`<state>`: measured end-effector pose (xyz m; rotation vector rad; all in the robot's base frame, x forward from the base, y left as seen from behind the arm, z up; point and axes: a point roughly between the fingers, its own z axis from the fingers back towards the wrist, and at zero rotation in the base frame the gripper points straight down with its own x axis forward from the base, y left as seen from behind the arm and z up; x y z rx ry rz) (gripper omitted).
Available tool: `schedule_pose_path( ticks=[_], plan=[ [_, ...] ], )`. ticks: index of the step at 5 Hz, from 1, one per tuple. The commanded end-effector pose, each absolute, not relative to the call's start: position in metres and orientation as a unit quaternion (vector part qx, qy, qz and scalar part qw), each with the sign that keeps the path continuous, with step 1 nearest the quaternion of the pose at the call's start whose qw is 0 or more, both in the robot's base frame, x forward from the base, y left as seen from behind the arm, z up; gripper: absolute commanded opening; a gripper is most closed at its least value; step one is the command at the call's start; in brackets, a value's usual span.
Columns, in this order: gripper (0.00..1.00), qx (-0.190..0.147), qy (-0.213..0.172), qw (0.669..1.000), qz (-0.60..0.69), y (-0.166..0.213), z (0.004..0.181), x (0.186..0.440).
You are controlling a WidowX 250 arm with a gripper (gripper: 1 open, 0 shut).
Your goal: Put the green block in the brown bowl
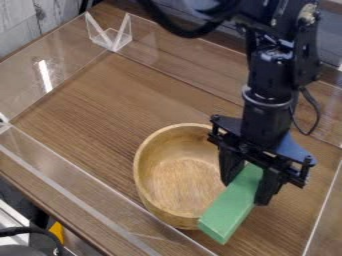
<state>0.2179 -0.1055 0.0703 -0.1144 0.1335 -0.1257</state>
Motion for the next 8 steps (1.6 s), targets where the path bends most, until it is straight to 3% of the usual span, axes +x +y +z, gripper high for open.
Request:
schedule_pose_path(
  ticks=[1,8],
  plan=[
    [0.0,-0.061,0.056,0.995,-0.051,-0.103,0.073,0.221],
    [0.0,-0.058,0.063,0.996,-0.003,-0.086,0.06,0.232]
  ],
)
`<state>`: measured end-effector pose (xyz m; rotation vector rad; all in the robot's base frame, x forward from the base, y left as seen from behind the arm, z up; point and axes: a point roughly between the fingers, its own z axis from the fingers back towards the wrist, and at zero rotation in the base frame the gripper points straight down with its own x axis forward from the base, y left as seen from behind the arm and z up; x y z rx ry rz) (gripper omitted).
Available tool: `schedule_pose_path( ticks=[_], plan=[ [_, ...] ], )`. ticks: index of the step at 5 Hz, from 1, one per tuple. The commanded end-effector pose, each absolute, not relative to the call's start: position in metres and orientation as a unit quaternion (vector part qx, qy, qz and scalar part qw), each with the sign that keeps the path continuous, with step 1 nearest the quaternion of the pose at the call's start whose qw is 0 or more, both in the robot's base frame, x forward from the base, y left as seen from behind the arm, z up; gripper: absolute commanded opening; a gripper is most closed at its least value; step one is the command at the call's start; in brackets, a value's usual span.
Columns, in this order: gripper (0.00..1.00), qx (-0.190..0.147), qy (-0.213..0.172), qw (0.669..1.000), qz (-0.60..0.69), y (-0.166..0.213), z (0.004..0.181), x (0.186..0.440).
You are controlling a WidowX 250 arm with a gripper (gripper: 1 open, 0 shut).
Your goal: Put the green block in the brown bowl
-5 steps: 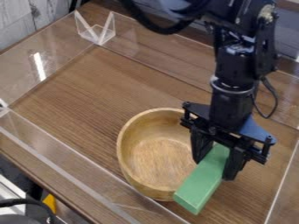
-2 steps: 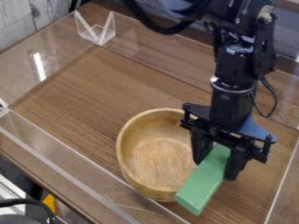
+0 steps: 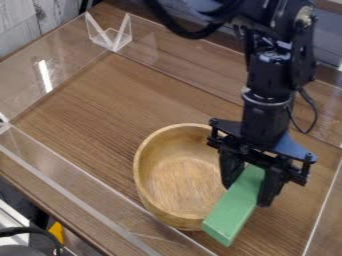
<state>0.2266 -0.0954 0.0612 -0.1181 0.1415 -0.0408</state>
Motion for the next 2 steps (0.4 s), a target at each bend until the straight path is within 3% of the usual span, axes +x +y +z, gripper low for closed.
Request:
schedule_pose_path(
  ticks=[1,2],
  plan=[
    [0.0,-0.058,0.064,0.996,0.004,-0.0826,0.0584,0.2337],
    [0.0,-0.057,0.065,0.996,0.007,-0.0815,0.056,0.2346]
  ],
)
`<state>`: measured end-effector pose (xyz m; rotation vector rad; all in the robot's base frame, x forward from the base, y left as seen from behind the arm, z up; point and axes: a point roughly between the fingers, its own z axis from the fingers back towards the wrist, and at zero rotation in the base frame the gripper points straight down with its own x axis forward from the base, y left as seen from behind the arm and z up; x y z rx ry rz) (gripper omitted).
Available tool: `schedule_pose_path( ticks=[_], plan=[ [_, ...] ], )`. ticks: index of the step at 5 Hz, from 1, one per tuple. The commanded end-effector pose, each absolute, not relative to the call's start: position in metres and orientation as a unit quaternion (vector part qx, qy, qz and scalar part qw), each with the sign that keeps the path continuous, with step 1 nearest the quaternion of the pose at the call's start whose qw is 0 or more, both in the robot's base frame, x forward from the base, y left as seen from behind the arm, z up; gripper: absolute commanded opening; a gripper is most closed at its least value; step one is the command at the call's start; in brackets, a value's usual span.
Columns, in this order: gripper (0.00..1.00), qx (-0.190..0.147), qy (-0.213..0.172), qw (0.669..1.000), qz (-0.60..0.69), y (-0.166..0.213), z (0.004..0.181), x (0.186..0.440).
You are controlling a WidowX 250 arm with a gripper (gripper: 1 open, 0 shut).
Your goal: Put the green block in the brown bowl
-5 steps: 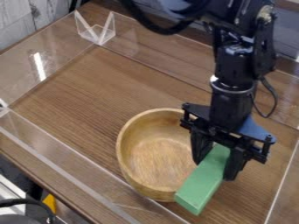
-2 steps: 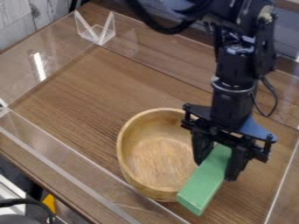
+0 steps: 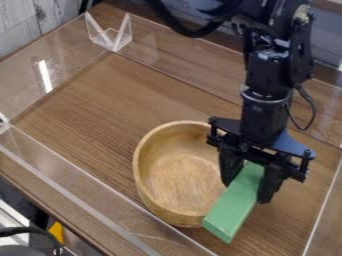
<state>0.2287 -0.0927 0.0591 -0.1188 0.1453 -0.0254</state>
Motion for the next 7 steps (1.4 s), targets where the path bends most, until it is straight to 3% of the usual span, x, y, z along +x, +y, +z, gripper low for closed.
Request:
schedule_pose_path(
  ticks=[1,4,6,7],
  plan=[
    [0.0,-0.057,0.067,0.996,0.01,-0.081,0.054,0.236],
    [0.0,-0.061,0.07,0.996,0.011,-0.086,0.056,0.236],
    [0.0,-0.076,0.058,0.995,0.009,-0.081,0.086,0.237],
    [0.0,-0.086,0.035,0.996,0.011,-0.068,0.115,0.242]
  ],
)
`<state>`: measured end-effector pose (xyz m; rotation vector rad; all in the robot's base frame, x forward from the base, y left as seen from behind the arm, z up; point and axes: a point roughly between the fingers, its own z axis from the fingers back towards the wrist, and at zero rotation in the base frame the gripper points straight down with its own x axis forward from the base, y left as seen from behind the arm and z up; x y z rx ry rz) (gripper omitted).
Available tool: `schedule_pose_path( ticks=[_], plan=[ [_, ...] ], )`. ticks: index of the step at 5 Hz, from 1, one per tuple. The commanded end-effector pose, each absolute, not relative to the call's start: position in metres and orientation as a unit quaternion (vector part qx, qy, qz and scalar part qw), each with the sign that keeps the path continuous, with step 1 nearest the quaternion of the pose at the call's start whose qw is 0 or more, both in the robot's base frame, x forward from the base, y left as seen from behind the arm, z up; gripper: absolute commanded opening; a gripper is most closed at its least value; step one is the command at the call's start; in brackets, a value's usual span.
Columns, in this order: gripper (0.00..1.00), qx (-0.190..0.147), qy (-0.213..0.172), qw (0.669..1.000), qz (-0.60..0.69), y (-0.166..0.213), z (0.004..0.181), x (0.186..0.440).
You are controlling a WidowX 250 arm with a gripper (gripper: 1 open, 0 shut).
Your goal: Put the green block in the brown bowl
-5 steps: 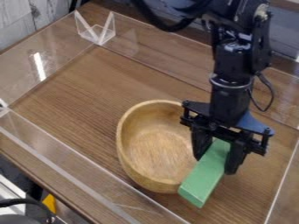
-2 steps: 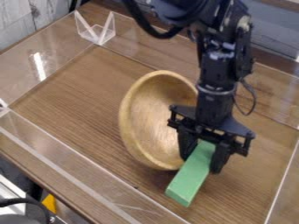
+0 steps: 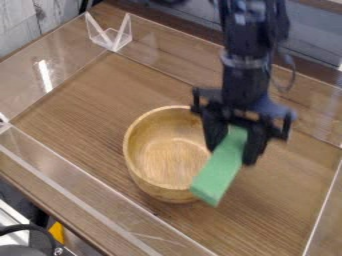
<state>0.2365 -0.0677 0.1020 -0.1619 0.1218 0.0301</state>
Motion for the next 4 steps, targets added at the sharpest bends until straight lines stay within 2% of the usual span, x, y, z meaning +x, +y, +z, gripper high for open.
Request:
schedule_pose_path(
  ticks=[1,4],
  plan=[
    [0.0,-0.093,0.022,0.995,-0.001,-0.058,0.127,0.239],
    [0.0,-0.076,0.017,0.997,-0.021,-0.051,0.122,0.227]
  ],
)
